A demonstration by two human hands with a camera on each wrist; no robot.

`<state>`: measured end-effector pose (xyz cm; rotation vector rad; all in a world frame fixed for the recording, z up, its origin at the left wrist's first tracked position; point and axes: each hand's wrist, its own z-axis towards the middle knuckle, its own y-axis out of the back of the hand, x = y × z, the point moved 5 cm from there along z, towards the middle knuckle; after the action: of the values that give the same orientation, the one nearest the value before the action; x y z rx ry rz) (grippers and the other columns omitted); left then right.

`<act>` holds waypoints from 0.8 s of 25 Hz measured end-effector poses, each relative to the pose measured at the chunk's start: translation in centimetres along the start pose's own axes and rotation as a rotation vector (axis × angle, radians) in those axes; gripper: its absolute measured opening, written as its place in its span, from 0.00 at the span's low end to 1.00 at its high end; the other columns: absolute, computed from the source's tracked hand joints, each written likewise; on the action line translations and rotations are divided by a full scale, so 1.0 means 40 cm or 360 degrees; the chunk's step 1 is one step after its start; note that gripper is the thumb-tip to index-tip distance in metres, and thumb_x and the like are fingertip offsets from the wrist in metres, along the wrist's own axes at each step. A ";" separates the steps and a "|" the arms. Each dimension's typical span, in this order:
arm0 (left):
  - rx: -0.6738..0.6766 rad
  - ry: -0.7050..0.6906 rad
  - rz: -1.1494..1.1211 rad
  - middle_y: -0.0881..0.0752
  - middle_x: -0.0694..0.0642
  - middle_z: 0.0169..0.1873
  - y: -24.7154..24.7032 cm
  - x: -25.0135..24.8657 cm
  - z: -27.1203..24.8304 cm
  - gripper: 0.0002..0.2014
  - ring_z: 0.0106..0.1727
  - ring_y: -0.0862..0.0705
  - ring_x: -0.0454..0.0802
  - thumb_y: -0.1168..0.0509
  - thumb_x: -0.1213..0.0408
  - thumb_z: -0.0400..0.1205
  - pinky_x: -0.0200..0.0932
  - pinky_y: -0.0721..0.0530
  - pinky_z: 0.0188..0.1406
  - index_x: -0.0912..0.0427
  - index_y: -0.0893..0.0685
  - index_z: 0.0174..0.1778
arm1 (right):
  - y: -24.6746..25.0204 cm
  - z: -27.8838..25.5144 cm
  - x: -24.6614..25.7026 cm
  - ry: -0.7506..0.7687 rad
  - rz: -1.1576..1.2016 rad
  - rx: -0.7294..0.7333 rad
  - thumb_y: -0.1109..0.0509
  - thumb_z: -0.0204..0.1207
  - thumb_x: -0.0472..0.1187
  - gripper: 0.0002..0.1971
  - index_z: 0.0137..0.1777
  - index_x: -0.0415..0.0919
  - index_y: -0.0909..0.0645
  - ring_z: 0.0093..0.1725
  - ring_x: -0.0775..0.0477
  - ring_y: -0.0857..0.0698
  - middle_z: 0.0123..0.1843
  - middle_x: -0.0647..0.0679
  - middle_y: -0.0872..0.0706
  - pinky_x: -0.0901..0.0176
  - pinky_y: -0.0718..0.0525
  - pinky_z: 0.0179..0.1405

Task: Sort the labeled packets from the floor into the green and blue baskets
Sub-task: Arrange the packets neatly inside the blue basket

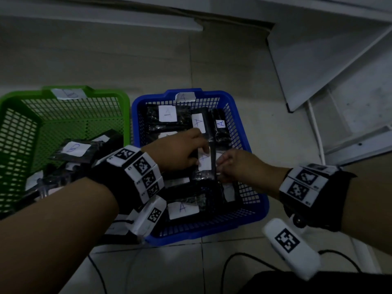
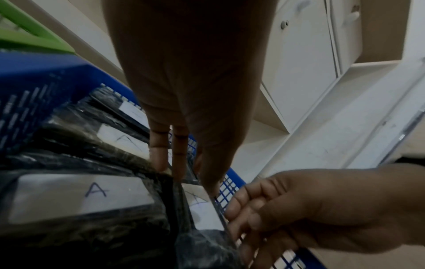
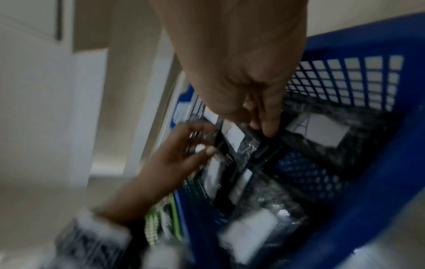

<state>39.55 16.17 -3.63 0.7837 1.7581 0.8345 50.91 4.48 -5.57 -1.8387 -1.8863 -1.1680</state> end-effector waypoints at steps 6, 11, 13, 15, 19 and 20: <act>0.0305 -0.0025 0.0487 0.35 0.43 0.75 -0.044 0.010 0.000 0.23 0.73 0.37 0.51 0.38 0.49 0.81 0.50 0.33 0.66 0.35 0.31 0.74 | -0.025 0.002 0.011 0.0839 -0.1626 -0.0043 0.20 0.63 0.45 0.27 0.60 0.43 0.27 0.58 0.44 0.26 0.59 0.46 0.24 0.53 0.23 0.50; 0.0376 0.0009 0.0490 0.38 0.44 0.76 -0.043 0.011 -0.005 0.25 0.76 0.40 0.49 0.40 0.48 0.82 0.53 0.38 0.70 0.34 0.35 0.76 | -0.015 0.008 0.014 0.0942 -0.1906 -0.0053 0.23 0.63 0.38 0.29 0.64 0.41 0.30 0.58 0.43 0.26 0.61 0.45 0.25 0.59 0.29 0.41; 0.0417 0.0021 0.0509 0.39 0.45 0.76 -0.045 0.013 -0.007 0.26 0.77 0.40 0.50 0.40 0.48 0.82 0.54 0.39 0.71 0.34 0.37 0.77 | -0.013 -0.002 -0.003 0.0957 -0.1997 0.0004 0.27 0.65 0.31 0.28 0.66 0.41 0.29 0.59 0.42 0.26 0.62 0.43 0.26 0.59 0.30 0.41; 0.0464 0.0036 0.0530 0.41 0.47 0.76 -0.050 0.011 -0.006 0.27 0.77 0.41 0.51 0.41 0.48 0.82 0.56 0.39 0.73 0.35 0.39 0.78 | -0.009 -0.010 -0.014 0.0936 -0.1961 -0.0007 0.32 0.70 0.27 0.26 0.67 0.41 0.29 0.59 0.42 0.26 0.62 0.41 0.27 0.56 0.25 0.41; 0.0563 0.0018 0.0523 0.44 0.50 0.77 -0.066 -0.012 -0.003 0.29 0.78 0.40 0.51 0.41 0.48 0.83 0.56 0.39 0.76 0.40 0.41 0.80 | -0.009 0.012 -0.019 0.0921 -0.1862 0.0028 0.38 0.78 0.29 0.20 0.69 0.38 0.28 0.62 0.41 0.24 0.65 0.40 0.25 0.49 0.21 0.57; 0.0582 0.0009 0.0503 0.45 0.50 0.78 -0.070 -0.017 -0.002 0.29 0.78 0.39 0.51 0.41 0.49 0.83 0.55 0.38 0.77 0.41 0.41 0.80 | -0.009 0.014 -0.019 0.0927 -0.1778 0.0050 0.38 0.78 0.28 0.18 0.68 0.36 0.25 0.61 0.39 0.22 0.64 0.38 0.22 0.47 0.20 0.57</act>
<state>39.33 14.06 -5.58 1.3281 1.8439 0.7239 50.88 4.37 -6.58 -0.1813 -2.4678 -1.6598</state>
